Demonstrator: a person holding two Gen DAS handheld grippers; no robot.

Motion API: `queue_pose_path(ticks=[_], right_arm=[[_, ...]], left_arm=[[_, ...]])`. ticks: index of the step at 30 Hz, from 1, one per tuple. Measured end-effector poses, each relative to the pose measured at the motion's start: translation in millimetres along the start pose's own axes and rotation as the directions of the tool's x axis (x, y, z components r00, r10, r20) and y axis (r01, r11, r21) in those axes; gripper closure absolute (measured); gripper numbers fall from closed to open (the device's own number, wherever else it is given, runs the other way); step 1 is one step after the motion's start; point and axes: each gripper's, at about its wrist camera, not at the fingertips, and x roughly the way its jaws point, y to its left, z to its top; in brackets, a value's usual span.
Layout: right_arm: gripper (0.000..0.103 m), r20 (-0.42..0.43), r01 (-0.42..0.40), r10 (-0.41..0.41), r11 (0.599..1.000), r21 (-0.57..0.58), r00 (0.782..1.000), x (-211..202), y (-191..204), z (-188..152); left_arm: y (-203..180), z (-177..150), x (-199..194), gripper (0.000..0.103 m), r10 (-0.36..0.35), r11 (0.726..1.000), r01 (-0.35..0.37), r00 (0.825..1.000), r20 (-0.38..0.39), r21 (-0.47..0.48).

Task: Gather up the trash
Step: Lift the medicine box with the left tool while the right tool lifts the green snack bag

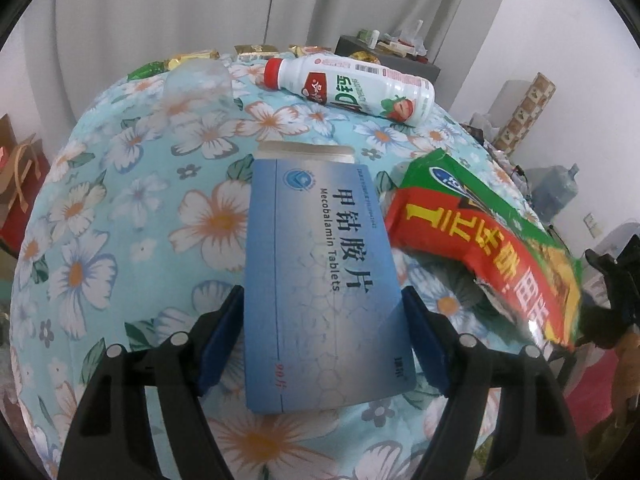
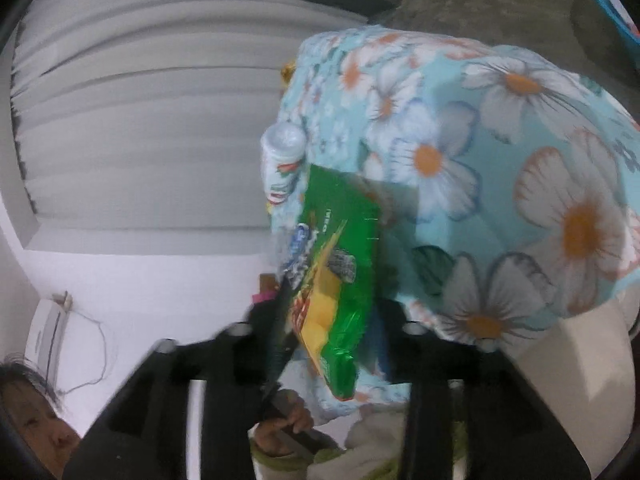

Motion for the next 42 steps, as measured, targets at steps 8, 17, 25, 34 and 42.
queue_pose_path(ticks=[8, 17, 25, 34, 42], right_arm=[[0.055, -0.044, -0.002, 0.003, 1.000, 0.031, 0.999, 33, -16, -6], [0.054, -0.023, 0.037, -0.037, 0.999, -0.034, 0.999, 57, -3, -2], [0.071, 0.015, 0.108, -0.107, 0.988, -0.109, 0.994, 60, 6, -7], [0.078, 0.007, 0.102, -0.102, 0.990, -0.095, 0.995, 70, 5, -5], [0.090, -0.005, 0.068, -0.069, 0.995, -0.070, 0.998, 60, -4, -7]], left_arm=[[-2, 1, 1, 0.027, 0.011, 1.000, -0.011, 1.000, -0.003, -0.003], [-3, 0, 5, 0.028, 0.031, 1.000, -0.031, 0.999, -0.009, 0.005], [-5, 2, 9, 0.028, 0.046, 0.999, -0.046, 0.999, -0.022, 0.012], [-8, 15, 21, 0.028, 0.080, 0.997, -0.080, 0.997, -0.009, 0.018], [-12, 18, 23, 0.031, 0.114, 0.993, -0.115, 0.993, 0.011, 0.041]])
